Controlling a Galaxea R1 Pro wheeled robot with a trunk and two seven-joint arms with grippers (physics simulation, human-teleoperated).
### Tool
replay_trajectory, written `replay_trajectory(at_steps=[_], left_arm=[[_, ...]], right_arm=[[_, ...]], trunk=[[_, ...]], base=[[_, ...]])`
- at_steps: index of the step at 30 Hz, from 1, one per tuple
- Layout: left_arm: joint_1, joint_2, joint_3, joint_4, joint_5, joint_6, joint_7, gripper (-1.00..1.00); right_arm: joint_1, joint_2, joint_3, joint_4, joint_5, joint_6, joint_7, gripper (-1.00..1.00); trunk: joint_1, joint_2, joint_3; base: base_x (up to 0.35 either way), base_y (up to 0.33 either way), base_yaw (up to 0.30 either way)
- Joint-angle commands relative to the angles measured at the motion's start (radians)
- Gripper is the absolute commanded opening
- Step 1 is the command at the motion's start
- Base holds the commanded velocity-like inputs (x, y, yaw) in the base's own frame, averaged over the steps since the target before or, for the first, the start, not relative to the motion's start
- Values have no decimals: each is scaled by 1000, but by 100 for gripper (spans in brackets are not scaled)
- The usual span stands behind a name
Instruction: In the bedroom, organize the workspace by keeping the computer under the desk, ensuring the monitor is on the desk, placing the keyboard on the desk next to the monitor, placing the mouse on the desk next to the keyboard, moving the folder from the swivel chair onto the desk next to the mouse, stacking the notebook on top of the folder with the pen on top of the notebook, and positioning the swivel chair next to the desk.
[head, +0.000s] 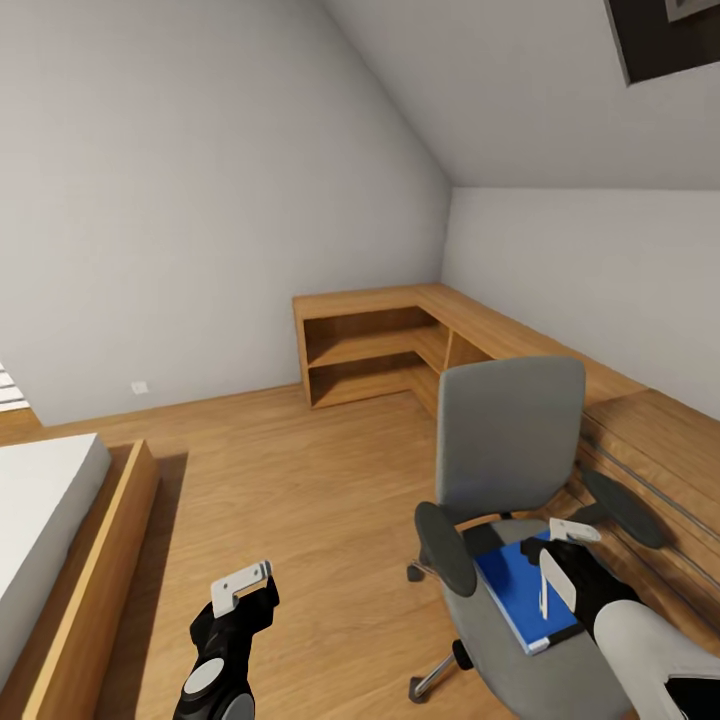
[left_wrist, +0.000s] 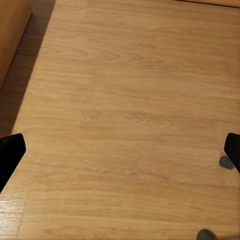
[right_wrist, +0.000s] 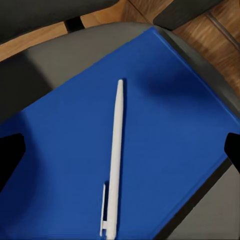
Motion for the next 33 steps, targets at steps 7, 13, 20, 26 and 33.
replay_trajectory(at_steps=[7, 13, 20, 26, 33], left_arm=[[-1, 0, -2, -1, 4, 4, 7, 100], [-1, 1, -2, 0, 4, 4, 7, 100], [-1, 0, -2, -1, 4, 4, 7, 100], [-1, 0, -2, 0, 4, 4, 7, 100], [-1, 1, -2, -1, 4, 4, 7, 100]], right_arm=[[0, 1, 2, -17, -7, 44, -4, 100], [-1, 1, 2, -17, -7, 47, -4, 100], [0, -2, -1, -18, -11, 89, 3, 100], [-1, -9, -6, -19, -43, 116, 23, 100], [-1, -16, -7, -20, -58, 141, 30, 100]], trunk=[[27, -50, -23], [50, -92, -42], [77, -141, -64], [100, -183, -83], [111, -204, -92]], base=[[0, 0, 0], [0, 0, 0], [0, 0, 0], [0, 0, 0], [0, 0, 0]])
